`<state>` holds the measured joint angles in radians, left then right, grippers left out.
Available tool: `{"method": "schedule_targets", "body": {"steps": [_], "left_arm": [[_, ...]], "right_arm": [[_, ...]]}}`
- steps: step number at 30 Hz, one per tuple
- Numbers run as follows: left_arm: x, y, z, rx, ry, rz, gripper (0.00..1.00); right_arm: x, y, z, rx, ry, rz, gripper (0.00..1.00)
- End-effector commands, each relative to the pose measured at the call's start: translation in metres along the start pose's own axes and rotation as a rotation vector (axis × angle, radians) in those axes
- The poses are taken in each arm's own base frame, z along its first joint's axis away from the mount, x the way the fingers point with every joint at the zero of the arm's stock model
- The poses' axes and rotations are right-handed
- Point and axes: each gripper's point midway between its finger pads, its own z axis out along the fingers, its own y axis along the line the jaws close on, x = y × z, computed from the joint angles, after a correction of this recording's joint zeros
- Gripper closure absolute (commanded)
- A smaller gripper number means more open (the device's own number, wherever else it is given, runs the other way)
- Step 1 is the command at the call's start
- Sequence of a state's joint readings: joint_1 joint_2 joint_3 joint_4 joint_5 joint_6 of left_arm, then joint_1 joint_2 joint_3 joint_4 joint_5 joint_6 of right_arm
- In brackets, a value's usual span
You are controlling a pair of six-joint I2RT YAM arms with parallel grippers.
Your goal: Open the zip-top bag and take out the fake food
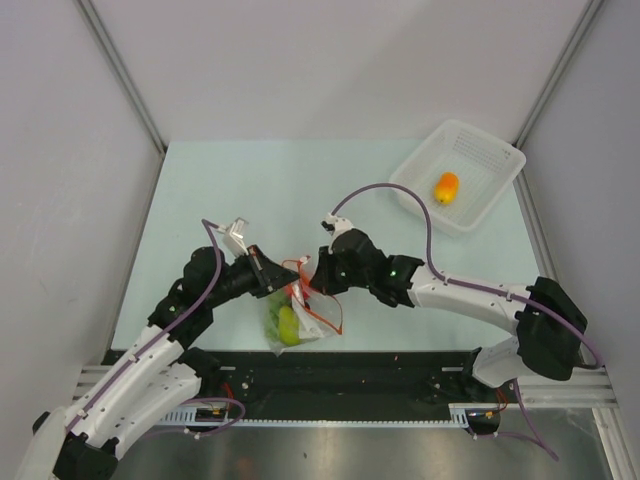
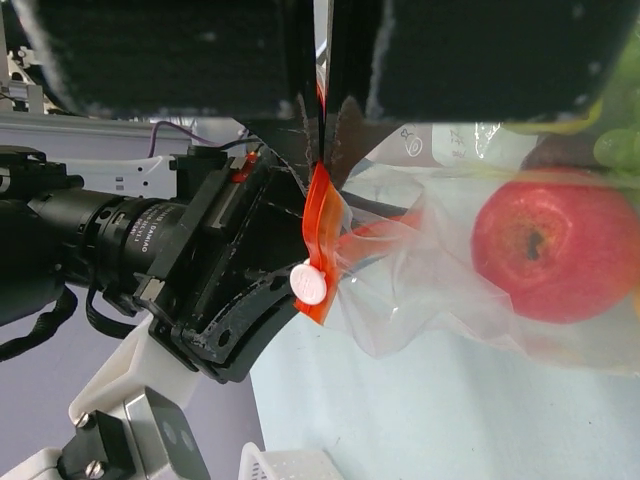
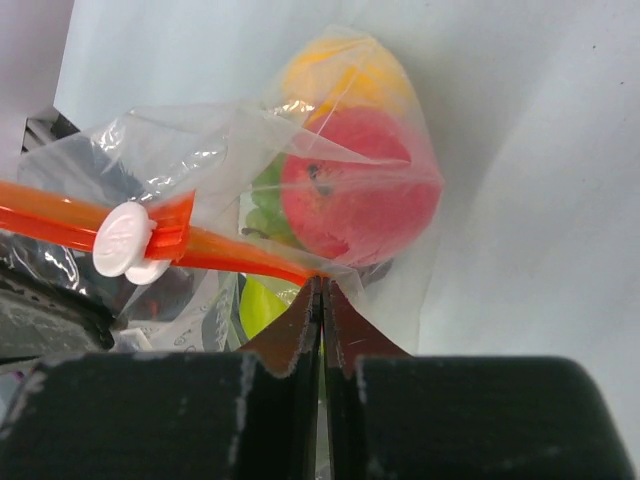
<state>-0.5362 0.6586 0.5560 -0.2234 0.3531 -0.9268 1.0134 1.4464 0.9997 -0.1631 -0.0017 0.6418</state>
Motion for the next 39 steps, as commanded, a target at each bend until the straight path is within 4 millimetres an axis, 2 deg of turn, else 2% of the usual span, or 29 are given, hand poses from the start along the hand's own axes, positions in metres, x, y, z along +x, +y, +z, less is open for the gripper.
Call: {"method": "schedule_targets", "body": {"steps": [1, 4, 8, 14, 16, 23, 28, 31, 35, 36, 37, 39], "left_arm": [[-0.007, -0.019, -0.002, 0.076, -0.016, 0.015, 1.00], [-0.007, -0.016, 0.000, 0.066, -0.016, 0.022, 1.00], [-0.007, -0.012, 0.001, 0.049, -0.016, 0.042, 1.00], [-0.006, -0.008, 0.002, 0.027, -0.005, 0.066, 1.00], [-0.005, -0.008, 0.002, 0.030, 0.000, 0.067, 1.00], [-0.008, -0.018, -0.001, 0.053, 0.003, 0.074, 1.00], [-0.004, -0.018, -0.001, 0.060, 0.024, 0.070, 1.00], [0.002, -0.013, 0.003, 0.061, 0.042, 0.048, 1.00], [0.005, -0.014, 0.005, 0.091, 0.044, 0.018, 1.00], [0.005, -0.014, 0.006, 0.094, 0.046, 0.014, 1.00], [0.005, -0.013, 0.007, 0.093, 0.048, 0.013, 1.00], [0.007, -0.011, 0.009, 0.088, 0.059, 0.012, 1.00]], "right_arm": [[-0.030, 0.024, -0.005, -0.008, -0.105, 0.009, 0.95], [-0.033, 0.027, -0.020, 0.030, -0.146, -0.055, 0.94], [-0.028, 0.032, -0.044, 0.029, -0.150, -0.111, 0.90], [-0.012, 0.030, -0.056, -0.016, -0.123, -0.101, 0.85], [-0.004, 0.028, -0.051, -0.021, -0.101, -0.101, 0.85], [0.002, 0.034, -0.021, -0.024, -0.084, -0.097, 0.88], [-0.006, 0.021, 0.007, 0.082, -0.098, -0.117, 0.89], [-0.009, 0.023, 0.020, 0.087, -0.098, -0.091, 0.89], [-0.011, 0.021, 0.030, 0.097, -0.112, 0.010, 0.87], [-0.014, 0.021, 0.033, 0.087, -0.123, 0.037, 0.85], [-0.012, 0.011, 0.035, 0.102, -0.119, 0.066, 0.83], [-0.012, 0.011, 0.038, 0.071, -0.122, 0.132, 0.76]]}}
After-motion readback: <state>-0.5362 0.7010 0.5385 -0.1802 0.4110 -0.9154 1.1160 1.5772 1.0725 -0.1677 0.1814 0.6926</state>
